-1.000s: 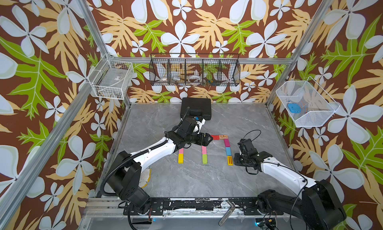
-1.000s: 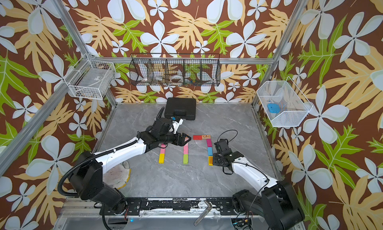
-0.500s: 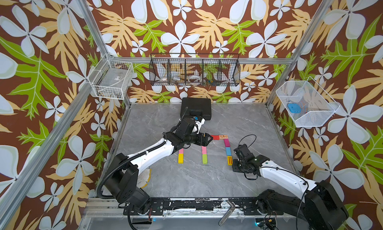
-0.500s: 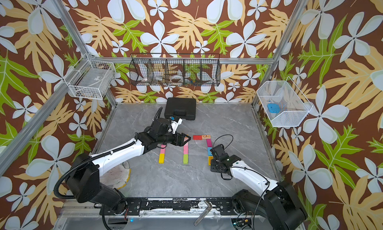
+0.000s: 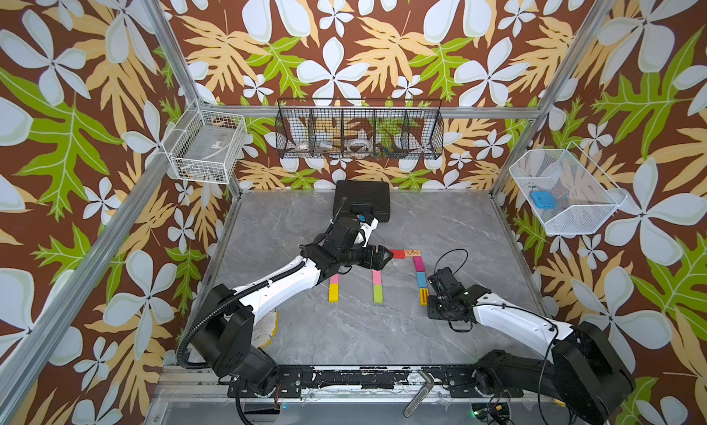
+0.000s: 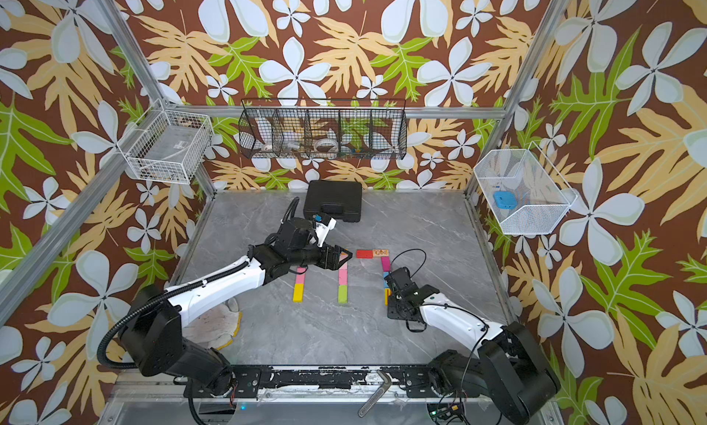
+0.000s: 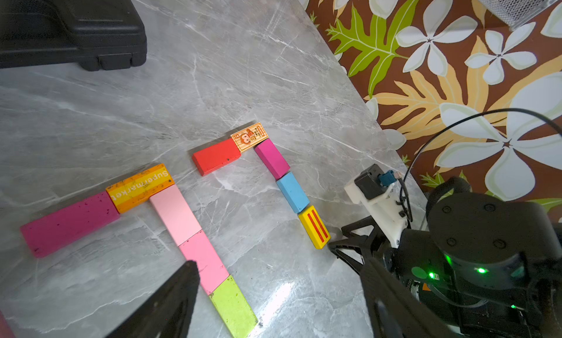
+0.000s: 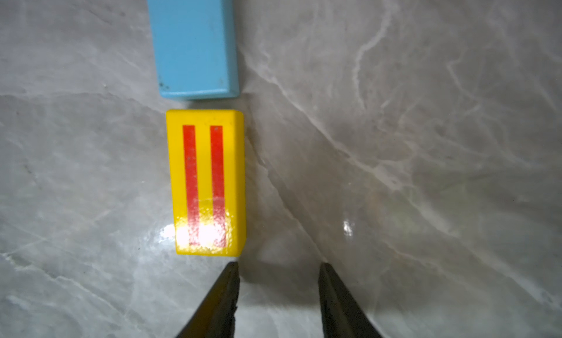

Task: Assemble the number 7 with building blocks
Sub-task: Adjust the building block at the center of the board.

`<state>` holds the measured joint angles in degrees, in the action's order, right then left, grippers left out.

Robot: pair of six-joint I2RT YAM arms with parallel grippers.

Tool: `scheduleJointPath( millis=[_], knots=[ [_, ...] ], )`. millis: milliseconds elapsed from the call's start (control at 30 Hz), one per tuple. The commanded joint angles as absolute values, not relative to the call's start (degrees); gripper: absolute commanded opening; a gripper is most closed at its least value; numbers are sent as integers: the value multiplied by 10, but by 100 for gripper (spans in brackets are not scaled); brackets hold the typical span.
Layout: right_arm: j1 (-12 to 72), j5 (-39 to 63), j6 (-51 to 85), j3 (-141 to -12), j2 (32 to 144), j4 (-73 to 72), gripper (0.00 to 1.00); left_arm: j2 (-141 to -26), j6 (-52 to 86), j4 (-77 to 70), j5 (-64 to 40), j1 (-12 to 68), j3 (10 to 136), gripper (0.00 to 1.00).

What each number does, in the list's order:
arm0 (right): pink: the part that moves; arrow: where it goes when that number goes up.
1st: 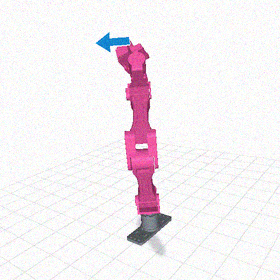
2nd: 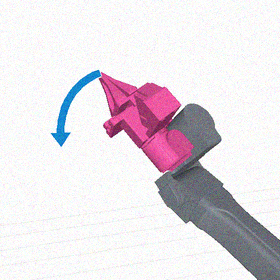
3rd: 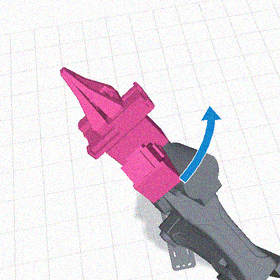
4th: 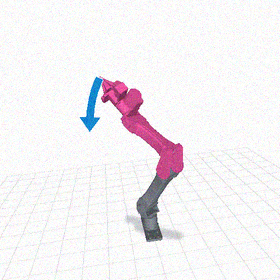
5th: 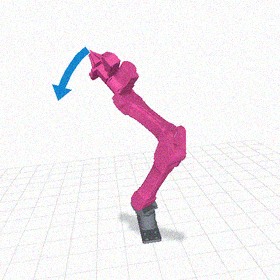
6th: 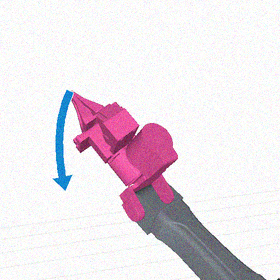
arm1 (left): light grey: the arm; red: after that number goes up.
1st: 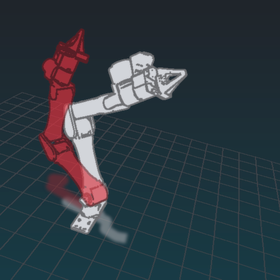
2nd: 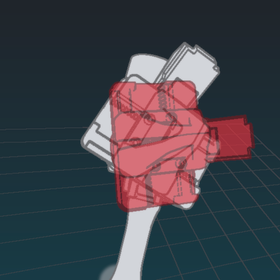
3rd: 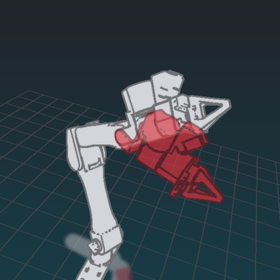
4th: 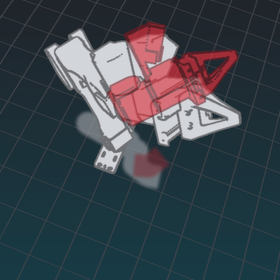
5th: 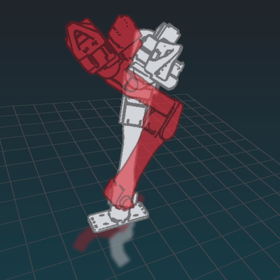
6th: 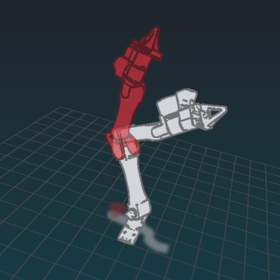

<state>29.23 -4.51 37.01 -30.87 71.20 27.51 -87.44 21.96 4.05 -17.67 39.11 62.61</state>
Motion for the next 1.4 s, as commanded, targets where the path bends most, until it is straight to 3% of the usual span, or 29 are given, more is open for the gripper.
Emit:
scheduleJointPath(
  millis=[0, 767, 1000, 1167, 1367],
  knots=[
    [293, -62, 361, -317, 722, 267, 43, -873, 212, 23, -178, 392, 626, 86],
    [285, -58, 319, -342, 757, 243, 44, -886, 208, 34, -175, 392, 643, 86],
    [270, -15, 254, -384, 710, 272, 45, -901, 212, 46, -163, 391, 654, 85],
    [207, -2, 203, -445, 705, 275, 45, -933, 231, 51, -148, 392, 674, 79],
    [131, 31, 134, -541, 793, 240, 43, -990, 262, 59, -108, 396, 712, 65]
  ],
)
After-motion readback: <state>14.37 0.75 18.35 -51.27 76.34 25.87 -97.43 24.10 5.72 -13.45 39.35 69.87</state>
